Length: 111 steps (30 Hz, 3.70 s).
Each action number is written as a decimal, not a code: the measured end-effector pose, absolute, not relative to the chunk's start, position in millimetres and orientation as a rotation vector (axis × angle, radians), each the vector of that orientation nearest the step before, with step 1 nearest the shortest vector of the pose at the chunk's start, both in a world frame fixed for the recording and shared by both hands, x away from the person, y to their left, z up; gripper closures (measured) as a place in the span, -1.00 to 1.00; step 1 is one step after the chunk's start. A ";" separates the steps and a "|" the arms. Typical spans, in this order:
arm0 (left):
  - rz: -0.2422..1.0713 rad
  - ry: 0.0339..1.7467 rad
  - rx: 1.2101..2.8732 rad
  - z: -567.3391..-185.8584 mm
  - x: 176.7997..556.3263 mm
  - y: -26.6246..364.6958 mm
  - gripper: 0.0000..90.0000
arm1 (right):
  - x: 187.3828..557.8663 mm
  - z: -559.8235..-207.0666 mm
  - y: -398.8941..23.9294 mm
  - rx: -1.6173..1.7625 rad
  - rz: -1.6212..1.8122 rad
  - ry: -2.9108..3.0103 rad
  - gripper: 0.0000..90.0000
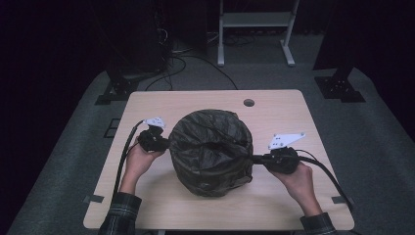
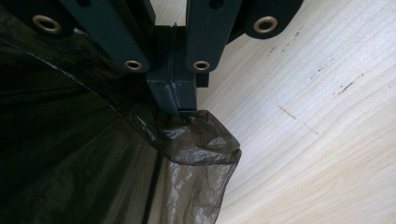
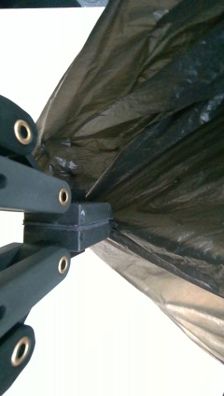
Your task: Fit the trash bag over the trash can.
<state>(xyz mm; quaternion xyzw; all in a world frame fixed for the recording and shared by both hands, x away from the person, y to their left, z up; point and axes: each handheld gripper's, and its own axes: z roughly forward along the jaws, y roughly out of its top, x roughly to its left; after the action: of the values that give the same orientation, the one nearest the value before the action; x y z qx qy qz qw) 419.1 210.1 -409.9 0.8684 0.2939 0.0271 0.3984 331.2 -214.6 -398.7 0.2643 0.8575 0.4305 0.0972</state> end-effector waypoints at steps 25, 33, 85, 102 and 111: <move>0.099 0.760 2.189 -419.2 407.5 234.0 0.02 | 343.9 -391.1 -212.3 0.798 1.237 2.505 0.21; 0.172 0.688 2.155 -406.2 382.0 253.0 -0.92 | 341.4 -371.5 -229.9 0.780 1.289 2.455 -0.53; 0.237 0.536 2.301 -483.1 314.7 241.1 -1.00 | 367.8 -304.0 -104.5 0.399 1.103 2.727 -0.78; 0.235 0.529 2.303 -483.0 315.0 240.8 -1.00 | 374.6 -320.0 -70.9 0.387 0.745 2.971 -0.75; 0.232 0.527 2.303 -483.1 315.2 240.7 -1.00 | 370.2 -303.9 -73.0 0.360 0.810 2.905 -0.75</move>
<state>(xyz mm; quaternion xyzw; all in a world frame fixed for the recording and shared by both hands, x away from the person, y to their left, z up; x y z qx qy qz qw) 315.2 240.7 -483.1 0.8995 0.2059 0.0907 0.3746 370.2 -73.0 -303.9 0.1185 0.9552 0.2662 0.0520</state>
